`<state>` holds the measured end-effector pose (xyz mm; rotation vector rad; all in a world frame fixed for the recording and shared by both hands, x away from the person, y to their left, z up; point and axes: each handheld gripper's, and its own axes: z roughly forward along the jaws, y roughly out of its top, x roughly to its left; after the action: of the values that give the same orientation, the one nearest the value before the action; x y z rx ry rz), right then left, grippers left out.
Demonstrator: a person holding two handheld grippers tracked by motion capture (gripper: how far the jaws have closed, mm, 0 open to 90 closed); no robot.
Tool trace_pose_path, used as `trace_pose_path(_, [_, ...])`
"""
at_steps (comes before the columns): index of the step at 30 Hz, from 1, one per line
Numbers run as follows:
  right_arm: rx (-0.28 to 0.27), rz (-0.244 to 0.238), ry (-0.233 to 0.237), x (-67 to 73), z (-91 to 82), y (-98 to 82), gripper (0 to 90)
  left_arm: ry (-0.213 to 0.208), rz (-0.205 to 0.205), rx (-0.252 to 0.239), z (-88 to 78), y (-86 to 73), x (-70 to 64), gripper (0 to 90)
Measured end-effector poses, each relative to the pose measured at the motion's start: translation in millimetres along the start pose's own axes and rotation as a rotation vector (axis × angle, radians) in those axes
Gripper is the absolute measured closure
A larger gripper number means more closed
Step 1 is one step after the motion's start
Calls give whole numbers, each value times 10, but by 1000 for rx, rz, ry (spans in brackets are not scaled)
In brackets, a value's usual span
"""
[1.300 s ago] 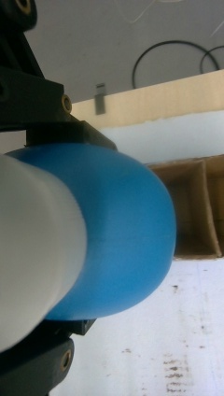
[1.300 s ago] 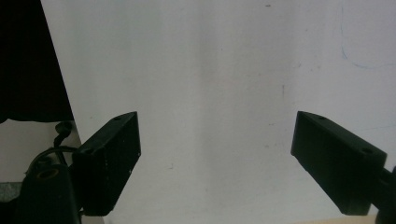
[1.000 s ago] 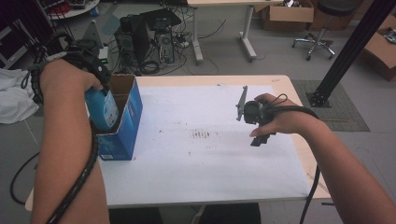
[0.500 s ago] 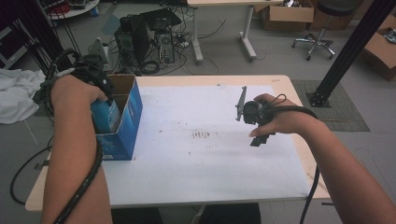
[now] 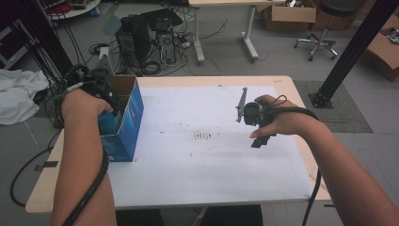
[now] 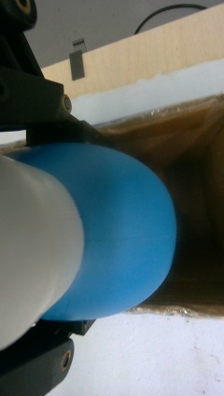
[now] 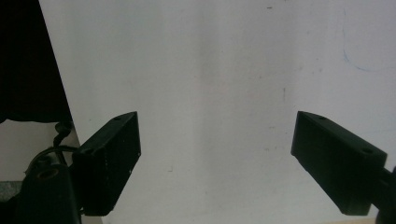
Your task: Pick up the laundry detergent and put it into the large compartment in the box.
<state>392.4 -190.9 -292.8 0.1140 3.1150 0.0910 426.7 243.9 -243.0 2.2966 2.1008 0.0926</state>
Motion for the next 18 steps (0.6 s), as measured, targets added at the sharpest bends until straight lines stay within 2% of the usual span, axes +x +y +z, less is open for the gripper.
trace_pose_path(2, [2, -3, 1, 4, 4, 8, 159, -2, 2, 6, 70, 7, -9, 391])
trace_pose_path(18, [5, 0, 1, -1, 14, 7, 159, 1, 3, 12, 297, 13, 17, 391])
